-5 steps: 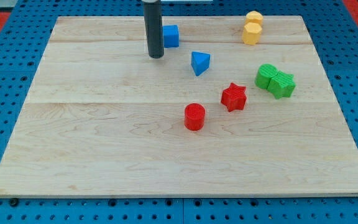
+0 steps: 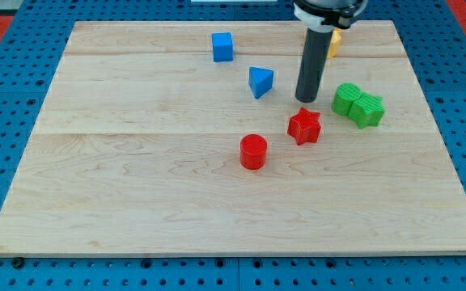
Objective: Move the blue triangle into the blue cube
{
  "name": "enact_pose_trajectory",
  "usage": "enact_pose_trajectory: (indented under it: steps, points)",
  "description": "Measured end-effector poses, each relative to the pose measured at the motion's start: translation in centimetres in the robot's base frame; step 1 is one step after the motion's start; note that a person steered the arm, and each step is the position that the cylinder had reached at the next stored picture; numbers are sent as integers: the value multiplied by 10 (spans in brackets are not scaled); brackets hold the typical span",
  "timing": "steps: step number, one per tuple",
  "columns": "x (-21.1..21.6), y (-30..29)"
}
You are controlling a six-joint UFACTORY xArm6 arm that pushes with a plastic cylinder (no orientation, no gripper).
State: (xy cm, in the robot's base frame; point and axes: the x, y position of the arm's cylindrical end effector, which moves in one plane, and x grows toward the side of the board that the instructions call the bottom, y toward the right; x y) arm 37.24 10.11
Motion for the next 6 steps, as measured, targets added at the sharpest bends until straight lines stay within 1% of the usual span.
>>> enact_pose_trajectory:
  steps: [1,2,4,5,6]
  points:
    - [-3,-49]
    - [-26,-75]
    - [-70,-105]
    - [-73,-117]
    - [-91,-115]
